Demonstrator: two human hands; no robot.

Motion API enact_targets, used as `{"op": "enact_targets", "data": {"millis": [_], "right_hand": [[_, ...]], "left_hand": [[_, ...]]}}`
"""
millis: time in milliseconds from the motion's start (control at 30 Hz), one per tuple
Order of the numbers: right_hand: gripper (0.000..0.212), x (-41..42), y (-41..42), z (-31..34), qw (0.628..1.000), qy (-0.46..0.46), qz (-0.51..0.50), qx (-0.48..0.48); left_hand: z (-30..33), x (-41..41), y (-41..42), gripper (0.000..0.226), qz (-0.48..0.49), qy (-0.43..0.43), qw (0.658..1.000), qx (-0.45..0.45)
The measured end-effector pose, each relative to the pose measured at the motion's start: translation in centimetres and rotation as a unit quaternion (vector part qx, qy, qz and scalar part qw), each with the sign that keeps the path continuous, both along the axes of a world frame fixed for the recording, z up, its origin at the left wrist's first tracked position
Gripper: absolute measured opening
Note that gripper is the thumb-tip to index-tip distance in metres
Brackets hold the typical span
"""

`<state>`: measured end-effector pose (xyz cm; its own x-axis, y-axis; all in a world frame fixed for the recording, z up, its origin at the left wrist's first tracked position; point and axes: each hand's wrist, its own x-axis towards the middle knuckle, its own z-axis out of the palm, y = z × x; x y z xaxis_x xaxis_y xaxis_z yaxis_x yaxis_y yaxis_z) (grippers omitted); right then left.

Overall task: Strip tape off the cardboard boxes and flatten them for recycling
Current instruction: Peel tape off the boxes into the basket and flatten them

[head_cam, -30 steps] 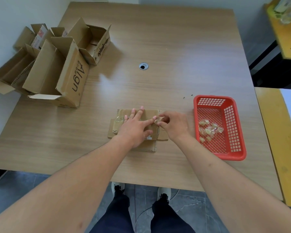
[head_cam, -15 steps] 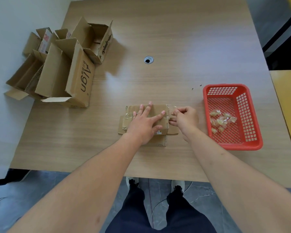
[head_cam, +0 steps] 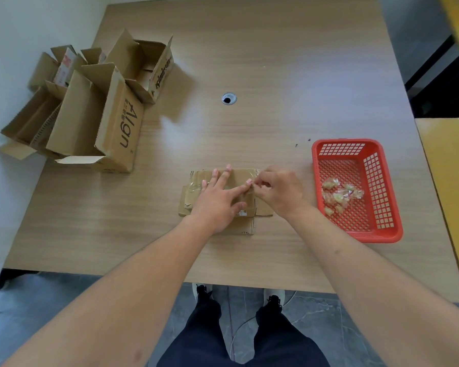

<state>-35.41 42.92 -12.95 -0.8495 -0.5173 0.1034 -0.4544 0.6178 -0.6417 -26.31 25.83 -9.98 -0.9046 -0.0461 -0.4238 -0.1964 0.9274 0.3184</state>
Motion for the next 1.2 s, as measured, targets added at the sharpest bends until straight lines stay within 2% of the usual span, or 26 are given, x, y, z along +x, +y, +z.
{"op": "enact_targets", "data": {"millis": [133, 267, 533, 667, 867, 967, 1100, 1200], "right_hand": [[0.007, 0.1, 0.0, 0.2, 0.993, -0.100, -0.029, -0.053], [0.036, -0.1, -0.1, 0.8, 0.977, -0.186, -0.079, -0.067], [0.017, -0.5, -1.2, 1.5, 0.985, -0.147, -0.090, 0.003], [0.023, -2.0, -1.7, 1.7, 0.991, -0.105, -0.042, 0.071], [0.015, -3.2, -2.3, 1.8, 0.991, -0.054, -0.119, 0.033], [0.011, -2.3, -2.7, 1.7, 0.995, -0.030, -0.083, 0.051], [0.016, -2.4, -1.8, 2.0, 0.995, -0.092, -0.015, 0.025], [0.034, -3.2, -1.3, 2.5, 0.992, -0.123, -0.006, 0.038]], "left_hand": [[-0.1, 0.0, -0.1, 0.056, 0.003, 0.004, 1.000, 0.003], [0.0, -0.2, 0.0, 0.057, 0.003, 0.001, 1.000, 0.001], [0.3, -0.1, 0.1, 0.057, 0.002, -0.007, 1.000, 0.000], [0.2, 0.0, -0.1, 0.057, 0.001, -0.005, 1.000, 0.007], [0.2, 0.0, -0.2, 0.057, -0.001, -0.009, 1.000, 0.004], [0.2, 0.0, -0.1, 0.057, -0.002, -0.010, 1.000, 0.003], [0.4, -0.1, -0.1, 0.058, -0.004, -0.013, 1.000, 0.002], [0.4, -0.1, 0.0, 0.058, -0.003, -0.009, 1.000, 0.004]]}}
